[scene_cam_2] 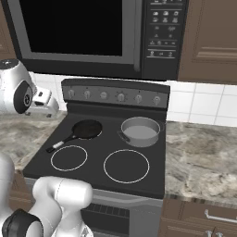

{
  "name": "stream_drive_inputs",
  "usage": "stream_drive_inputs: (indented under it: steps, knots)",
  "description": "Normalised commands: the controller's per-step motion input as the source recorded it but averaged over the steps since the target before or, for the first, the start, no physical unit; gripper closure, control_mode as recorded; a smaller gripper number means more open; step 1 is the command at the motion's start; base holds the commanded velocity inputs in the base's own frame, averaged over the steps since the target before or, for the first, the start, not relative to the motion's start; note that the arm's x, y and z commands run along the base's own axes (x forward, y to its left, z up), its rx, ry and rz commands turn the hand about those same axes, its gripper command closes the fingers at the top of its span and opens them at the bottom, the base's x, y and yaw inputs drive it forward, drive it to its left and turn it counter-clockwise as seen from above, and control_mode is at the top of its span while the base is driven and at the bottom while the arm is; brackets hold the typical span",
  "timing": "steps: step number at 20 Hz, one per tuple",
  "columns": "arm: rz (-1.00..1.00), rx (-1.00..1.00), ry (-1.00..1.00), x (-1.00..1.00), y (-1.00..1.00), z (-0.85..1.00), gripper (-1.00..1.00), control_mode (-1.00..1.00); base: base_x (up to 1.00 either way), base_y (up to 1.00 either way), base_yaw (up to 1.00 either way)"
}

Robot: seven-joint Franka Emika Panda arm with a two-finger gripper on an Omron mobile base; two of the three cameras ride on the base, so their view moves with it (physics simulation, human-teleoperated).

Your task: Move the pot and pan from the stove into the sink.

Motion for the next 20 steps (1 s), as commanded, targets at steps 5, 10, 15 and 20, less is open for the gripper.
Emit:
stream_drive_inputs:
  steps: [5, 10, 15, 20]
  knots:
    - [0.0, 0.0, 0.0, 0.0, 0.23, -0.02, -1.0, -1.0, 0.0, 0.0, 0.0]
    - [0.0, 0.0, 0.0, 0.0, 0.0, -0.04, -1.0, -1.0, 0.0, 0.0, 0.0]
    - [0.0, 0.0, 0.0, -0.01, 0.02, -0.36, -1.0, -1.0, 0.0, 0.0, 0.0]
    - [-0.02, 0.0, -0.01, -0.07, 0.01, -0.5, -1.0, -1.0, 0.0, 0.0, 0.0]
